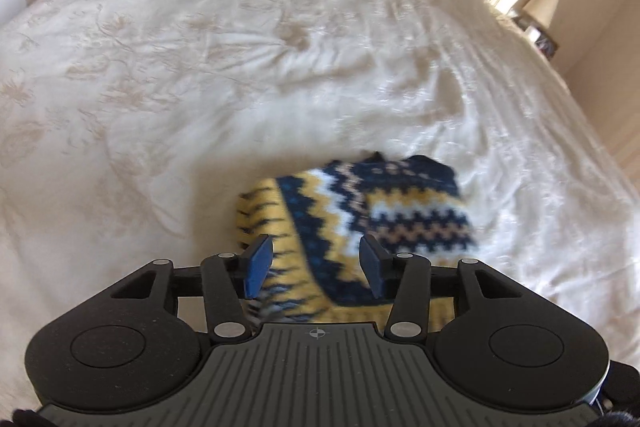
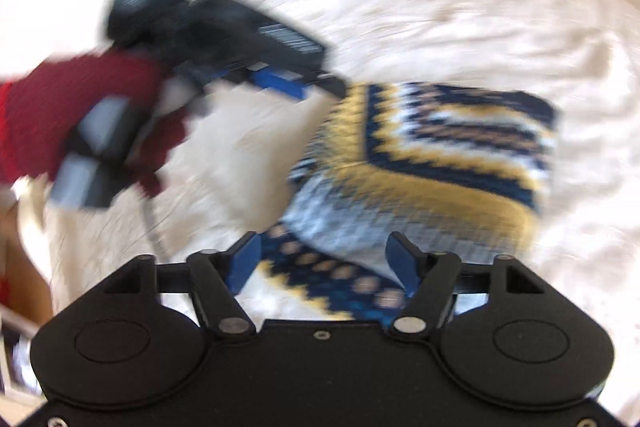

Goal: Fold small clothes

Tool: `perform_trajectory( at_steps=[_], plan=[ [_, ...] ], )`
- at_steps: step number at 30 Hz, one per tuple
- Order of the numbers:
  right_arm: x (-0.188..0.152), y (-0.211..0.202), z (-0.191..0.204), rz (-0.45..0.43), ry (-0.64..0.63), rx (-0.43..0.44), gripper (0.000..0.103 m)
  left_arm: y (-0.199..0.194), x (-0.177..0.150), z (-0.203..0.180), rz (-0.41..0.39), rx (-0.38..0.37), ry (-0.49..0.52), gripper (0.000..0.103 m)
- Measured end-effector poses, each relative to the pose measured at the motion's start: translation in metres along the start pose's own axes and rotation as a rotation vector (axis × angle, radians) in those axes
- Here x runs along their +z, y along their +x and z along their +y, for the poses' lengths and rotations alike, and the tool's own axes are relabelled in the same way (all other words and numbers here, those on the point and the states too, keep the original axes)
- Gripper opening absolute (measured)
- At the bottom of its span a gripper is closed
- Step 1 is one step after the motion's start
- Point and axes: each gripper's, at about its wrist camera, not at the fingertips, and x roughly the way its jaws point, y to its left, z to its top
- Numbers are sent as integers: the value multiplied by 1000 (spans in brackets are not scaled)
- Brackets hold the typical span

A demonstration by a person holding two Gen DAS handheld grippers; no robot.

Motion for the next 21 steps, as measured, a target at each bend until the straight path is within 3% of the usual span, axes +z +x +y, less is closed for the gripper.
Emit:
perform_trajectory(
  at_steps=[4,8,13,17,21],
  plan=[
    [2,-14,-32,-21,101,-70,79,20,-17,-18,58,-47,24,48],
    [6,-21,-63,-27,204,-137,81,41,-38,-14,113,-14,12,48],
    [10,-18,-99,-33,326,-199,84,42,-48,-8,114,-5,46,48],
    [23,9,-129,0,410,-239,85,43,-48,-12,119,5,61,48],
    [27,49,-140,102,415,-265,88,45,-49,-13,118,13,55,48]
  ],
)
